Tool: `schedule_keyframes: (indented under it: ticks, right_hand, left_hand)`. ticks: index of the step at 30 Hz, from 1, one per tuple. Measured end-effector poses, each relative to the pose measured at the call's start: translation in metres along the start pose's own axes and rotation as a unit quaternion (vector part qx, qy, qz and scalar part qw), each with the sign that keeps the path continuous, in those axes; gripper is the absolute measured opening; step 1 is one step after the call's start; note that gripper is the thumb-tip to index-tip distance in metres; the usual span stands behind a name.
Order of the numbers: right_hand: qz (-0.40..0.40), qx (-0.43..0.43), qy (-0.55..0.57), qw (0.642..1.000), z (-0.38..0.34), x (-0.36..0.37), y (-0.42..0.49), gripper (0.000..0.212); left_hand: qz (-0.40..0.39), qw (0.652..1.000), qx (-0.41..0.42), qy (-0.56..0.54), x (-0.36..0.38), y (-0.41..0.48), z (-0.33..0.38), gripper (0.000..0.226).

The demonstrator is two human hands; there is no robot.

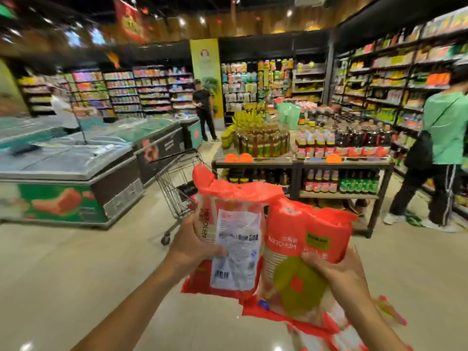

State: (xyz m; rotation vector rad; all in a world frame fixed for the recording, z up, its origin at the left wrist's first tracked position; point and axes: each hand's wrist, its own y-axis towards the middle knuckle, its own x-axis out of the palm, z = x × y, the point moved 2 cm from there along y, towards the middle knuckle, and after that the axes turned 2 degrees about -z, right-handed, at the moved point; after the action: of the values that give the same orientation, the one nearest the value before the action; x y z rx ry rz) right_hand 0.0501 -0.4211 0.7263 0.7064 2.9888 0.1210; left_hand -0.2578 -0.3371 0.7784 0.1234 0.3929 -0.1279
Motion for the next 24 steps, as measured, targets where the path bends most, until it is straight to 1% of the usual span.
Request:
schedule_keyframes:
  ticks: [2,4,6,8,9,11,13,16,20,24]
  right_hand:
    - [-0.035,-0.009,0.008,0.999,-0.007,0.045,0.005,0.072]
    - [-0.066,-0.009,0.02,0.998,-0.013,0.087,0.008,0.07]
    - [-0.098,-0.012,0.019,0.995,-0.018,0.126,0.009,0.078]
    - [-0.108,-0.014,0.0,0.994,-0.023,0.162,0.01,0.087]
    - [-0.116,-0.018,-0.01,0.993,-0.024,0.179,0.011,0.088]
    - [-0.119,-0.027,-0.024,0.992,-0.027,0.21,0.011,0.088]
    - [-0.114,-0.037,-0.037,0.992,-0.034,0.241,0.01,0.087]
    - [-0.116,-0.044,-0.048,0.991,-0.044,0.28,0.011,0.079]
    - [-0.123,-0.04,-0.064,0.99,-0.047,0.319,0.023,0.083]
    - [-0.132,-0.043,-0.07,0.988,-0.043,0.351,0.044,0.08]
  left_hand:
    - [0.018,1.0,-0.015,-0.003,-0.042,-0.003,-0.017,0.078]
    - [0.043,0.999,-0.026,-0.009,-0.079,-0.003,-0.035,0.085]
    - [0.065,0.997,-0.028,-0.017,-0.114,-0.003,-0.051,0.084]
    - [0.079,0.996,-0.028,-0.033,-0.146,0.0,-0.067,0.084]
    - [0.081,0.995,-0.032,-0.04,-0.161,0.003,-0.075,0.087]
    - [0.085,0.994,-0.029,-0.054,-0.187,0.008,-0.089,0.092]
    - [0.088,0.993,-0.025,-0.068,-0.21,0.013,-0.102,0.092]
    - [0.098,0.992,-0.019,-0.076,-0.238,0.022,-0.118,0.095]
    - [0.1,0.992,-0.017,-0.081,-0.264,0.04,-0.135,0.083]
    - [0.11,0.991,-0.018,-0.072,-0.281,0.069,-0.15,0.072]
